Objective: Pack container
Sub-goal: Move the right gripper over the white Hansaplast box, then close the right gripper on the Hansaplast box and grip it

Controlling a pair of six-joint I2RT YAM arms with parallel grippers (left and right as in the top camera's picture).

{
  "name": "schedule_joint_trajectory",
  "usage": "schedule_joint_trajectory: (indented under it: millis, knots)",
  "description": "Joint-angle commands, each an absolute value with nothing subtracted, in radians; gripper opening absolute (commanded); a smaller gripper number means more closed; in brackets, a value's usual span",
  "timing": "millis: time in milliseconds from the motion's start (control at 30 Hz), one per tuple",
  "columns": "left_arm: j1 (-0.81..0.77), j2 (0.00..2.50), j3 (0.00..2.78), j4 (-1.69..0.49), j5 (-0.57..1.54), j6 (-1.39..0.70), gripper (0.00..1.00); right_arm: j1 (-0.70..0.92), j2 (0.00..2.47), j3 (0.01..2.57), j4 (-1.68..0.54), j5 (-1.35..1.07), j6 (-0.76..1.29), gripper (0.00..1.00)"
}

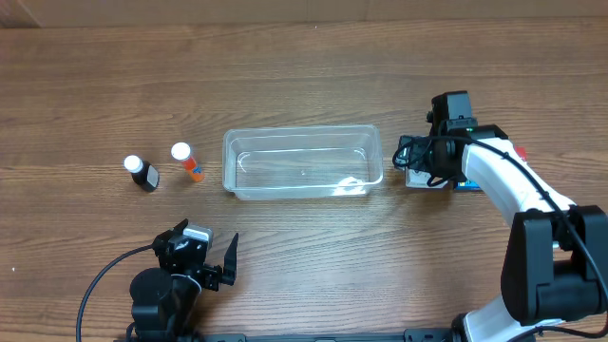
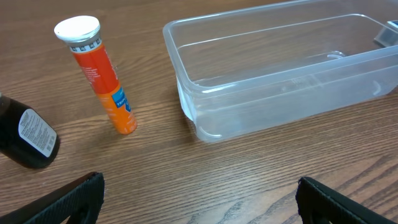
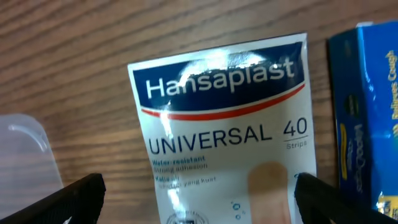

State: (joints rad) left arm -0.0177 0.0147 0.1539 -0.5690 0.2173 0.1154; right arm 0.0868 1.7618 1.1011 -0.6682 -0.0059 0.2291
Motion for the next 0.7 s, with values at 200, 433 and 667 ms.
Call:
schedule_joint_trajectory:
  millis: [200,433,667]
  knots:
    - [-0.010,0.005,0.154,-0.574,0.229,0.135,1.00,0.084,1.785,1.119,-0.644,0.081,0.204,0.97]
    - [-0.010,0.005,0.154,-0.574,0.229,0.135,1.00,0.084,1.679,1.195,-0.692,0.085,0.201,1.00]
    - [-0.010,0.005,0.154,-0.574,0.229,0.135,1.00,0.084,1.679,1.195,-0.699,0.066,0.203,1.00]
